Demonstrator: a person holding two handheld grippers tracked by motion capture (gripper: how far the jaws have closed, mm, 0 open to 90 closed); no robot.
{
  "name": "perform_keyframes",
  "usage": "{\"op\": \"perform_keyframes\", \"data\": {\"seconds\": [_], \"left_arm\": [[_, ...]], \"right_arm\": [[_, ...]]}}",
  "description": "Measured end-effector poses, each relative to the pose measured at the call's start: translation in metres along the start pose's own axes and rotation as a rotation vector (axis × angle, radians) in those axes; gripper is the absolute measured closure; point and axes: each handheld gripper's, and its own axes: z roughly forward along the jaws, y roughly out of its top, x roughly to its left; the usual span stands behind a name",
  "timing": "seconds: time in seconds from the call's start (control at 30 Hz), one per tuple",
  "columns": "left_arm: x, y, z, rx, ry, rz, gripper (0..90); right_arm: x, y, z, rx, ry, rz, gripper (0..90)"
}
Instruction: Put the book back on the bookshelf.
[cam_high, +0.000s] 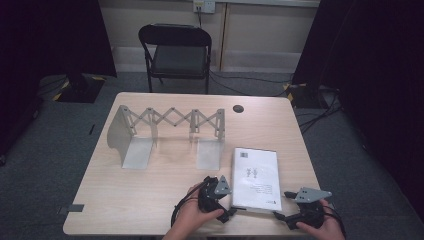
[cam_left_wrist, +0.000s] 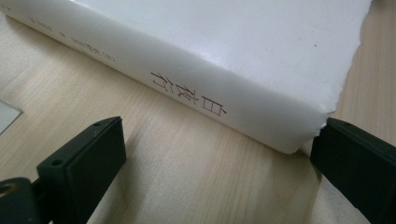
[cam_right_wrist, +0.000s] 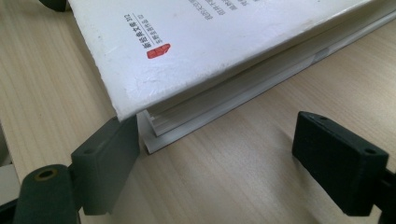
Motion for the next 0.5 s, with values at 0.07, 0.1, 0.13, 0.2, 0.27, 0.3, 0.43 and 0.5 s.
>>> {"op": "perform_keyframes", "data": {"seconds": [0.07, 0.1, 0.13, 0.2, 0.27, 0.3, 0.43, 0.5], "left_arm": [[0.000, 0.000, 0.000, -0.004, 0.000, -0.003, 3.0], [0.000, 0.000, 0.000, -0.004, 0.000, -0.003, 3.0], [0.000, 0.000, 0.000, -0.003, 0.000, -0.003, 3.0], [0.000, 0.000, 0.000, -0.004, 0.000, -0.003, 3.0], [0.000, 0.000, 0.000, -0.001, 0.000, 0.000, 3.0], [0.000, 0.000, 0.000, -0.001, 0.000, 0.000, 3.0], [0.000, 0.000, 0.000, 0.000, 0.002, -0.004, 2.8], [-0.001, 0.001, 0.001, 0.007, 0.011, -0.008, 1.8]], "right_arm": [[0.001, 0.000, 0.000, -0.002, -0.003, 0.005, 14.6], [0.001, 0.000, 0.000, -0.002, -0.003, 0.004, 14.6], [0.001, 0.000, 0.000, -0.003, -0.004, 0.004, 14.6], [0.002, 0.000, 0.000, -0.002, -0.008, 0.009, 14.4], [0.003, 0.000, 0.000, -0.001, -0.008, 0.008, 14.2], [0.004, -0.001, -0.001, -0.001, -0.008, 0.009, 14.5], [0.009, -0.001, -0.005, -0.006, -0.005, 0.008, 33.4], [0.011, -0.001, -0.005, -0.014, 0.006, -0.006, 36.4]]}}
